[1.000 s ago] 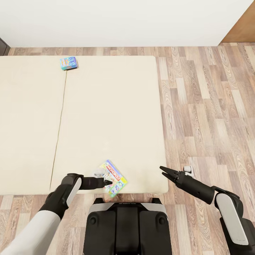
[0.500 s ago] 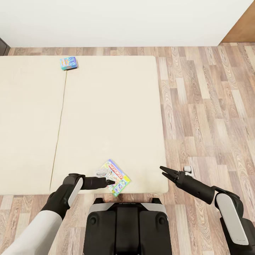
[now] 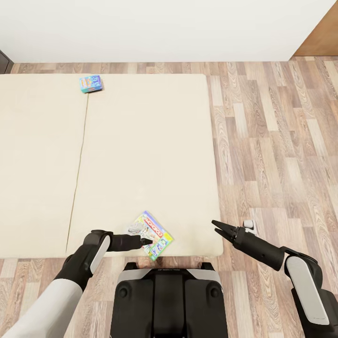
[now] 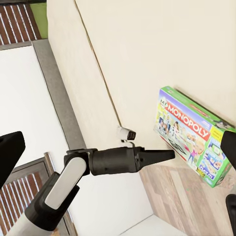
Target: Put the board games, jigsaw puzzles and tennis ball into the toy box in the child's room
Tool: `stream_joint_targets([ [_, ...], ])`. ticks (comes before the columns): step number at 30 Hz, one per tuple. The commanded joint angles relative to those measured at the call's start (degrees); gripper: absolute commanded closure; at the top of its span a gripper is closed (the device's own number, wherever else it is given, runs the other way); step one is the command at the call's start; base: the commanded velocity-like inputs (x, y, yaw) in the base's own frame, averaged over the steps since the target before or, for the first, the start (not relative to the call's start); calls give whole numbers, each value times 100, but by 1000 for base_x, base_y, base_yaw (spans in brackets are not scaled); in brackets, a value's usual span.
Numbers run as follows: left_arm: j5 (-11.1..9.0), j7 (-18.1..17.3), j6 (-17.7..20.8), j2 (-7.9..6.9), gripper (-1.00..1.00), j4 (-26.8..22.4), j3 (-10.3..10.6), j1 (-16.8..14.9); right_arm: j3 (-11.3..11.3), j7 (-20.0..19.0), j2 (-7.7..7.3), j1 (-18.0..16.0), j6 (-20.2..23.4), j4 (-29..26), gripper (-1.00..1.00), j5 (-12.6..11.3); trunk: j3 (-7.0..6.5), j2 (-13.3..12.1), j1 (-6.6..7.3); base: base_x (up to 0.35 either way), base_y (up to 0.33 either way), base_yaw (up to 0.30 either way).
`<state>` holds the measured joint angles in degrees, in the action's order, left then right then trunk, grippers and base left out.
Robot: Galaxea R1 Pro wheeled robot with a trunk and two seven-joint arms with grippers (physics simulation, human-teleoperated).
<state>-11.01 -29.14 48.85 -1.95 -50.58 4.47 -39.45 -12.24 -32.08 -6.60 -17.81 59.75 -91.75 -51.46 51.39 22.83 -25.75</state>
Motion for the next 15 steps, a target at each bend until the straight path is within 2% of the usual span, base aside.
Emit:
stream_joint_targets([
  [1, -50, 23, 37, -4, -100, -5, 17, -2, -9, -45, 1, -3, 25, -1, -100, 39, 6, 9, -3, 0, -19, 0],
  [4, -50, 23, 37, -2, -100, -5, 23, -2, -10, -48, 1, -3, 25, -1, -100, 39, 6, 9, -3, 0, -110, 0],
  [10, -50, 23, 37, 1, -100, -5, 35, -2, -14, -52, 1, -3, 25, -1, -100, 39, 6, 9, -3, 0, -217, 0],
  [15, -48, 23, 37, 2, -100, -5, 42, -2, -9, -53, 1, -3, 25, -1, -100, 39, 6, 9, -3, 0, -38, 0],
])
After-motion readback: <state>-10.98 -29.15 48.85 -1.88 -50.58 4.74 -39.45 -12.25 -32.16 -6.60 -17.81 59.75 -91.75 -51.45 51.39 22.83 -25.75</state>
